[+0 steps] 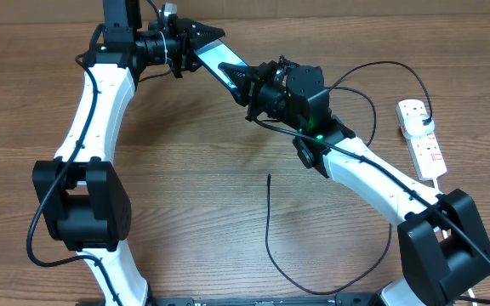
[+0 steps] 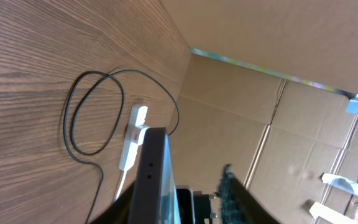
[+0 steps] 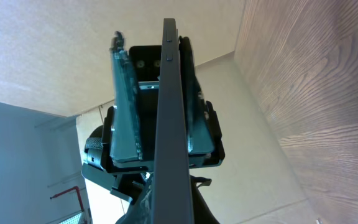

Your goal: Plug charger to phone and switch on socket

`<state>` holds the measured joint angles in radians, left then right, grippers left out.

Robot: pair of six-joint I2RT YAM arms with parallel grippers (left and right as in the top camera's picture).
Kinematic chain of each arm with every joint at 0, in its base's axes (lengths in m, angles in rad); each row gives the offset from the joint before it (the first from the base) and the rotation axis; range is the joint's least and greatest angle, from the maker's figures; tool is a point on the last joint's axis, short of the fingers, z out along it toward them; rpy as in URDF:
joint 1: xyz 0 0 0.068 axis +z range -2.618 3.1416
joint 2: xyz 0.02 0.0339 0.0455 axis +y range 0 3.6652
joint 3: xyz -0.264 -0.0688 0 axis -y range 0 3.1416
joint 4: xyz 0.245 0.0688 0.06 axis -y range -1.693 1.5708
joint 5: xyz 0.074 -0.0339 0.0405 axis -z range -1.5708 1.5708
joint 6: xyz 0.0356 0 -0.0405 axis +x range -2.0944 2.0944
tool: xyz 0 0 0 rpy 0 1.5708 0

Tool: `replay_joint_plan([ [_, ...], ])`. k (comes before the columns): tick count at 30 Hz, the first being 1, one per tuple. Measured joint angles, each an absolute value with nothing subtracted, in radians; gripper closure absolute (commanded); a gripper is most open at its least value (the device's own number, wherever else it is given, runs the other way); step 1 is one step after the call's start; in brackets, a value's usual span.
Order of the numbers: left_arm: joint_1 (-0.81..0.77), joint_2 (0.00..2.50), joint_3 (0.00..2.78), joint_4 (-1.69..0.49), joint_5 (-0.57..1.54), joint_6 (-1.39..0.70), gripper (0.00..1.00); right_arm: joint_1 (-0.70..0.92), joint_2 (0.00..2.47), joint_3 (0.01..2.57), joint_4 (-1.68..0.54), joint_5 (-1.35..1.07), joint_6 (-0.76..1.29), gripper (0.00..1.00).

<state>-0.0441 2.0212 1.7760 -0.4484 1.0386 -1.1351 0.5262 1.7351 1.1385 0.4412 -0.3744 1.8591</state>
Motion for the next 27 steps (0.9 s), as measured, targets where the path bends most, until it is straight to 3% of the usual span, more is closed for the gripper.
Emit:
replay_joint_plan([
  [12,-0.044,2.021,1.776,-0.454,1.027,-1.135,0.95,0.543,1.735,1.139,0.453,-0.327,1.853,0.96],
  [26,-0.046,2.021,1.776,-0.456,1.023,-1.155,0.96,0.545,1.735,1.139,0.452,-0.321,1.832,0.96],
  [27,-0.046,2.021,1.776,-0.456,1.021,-1.155,0.96,0.545,1.735,1.139,0.451,-0.321,1.832,0.93],
])
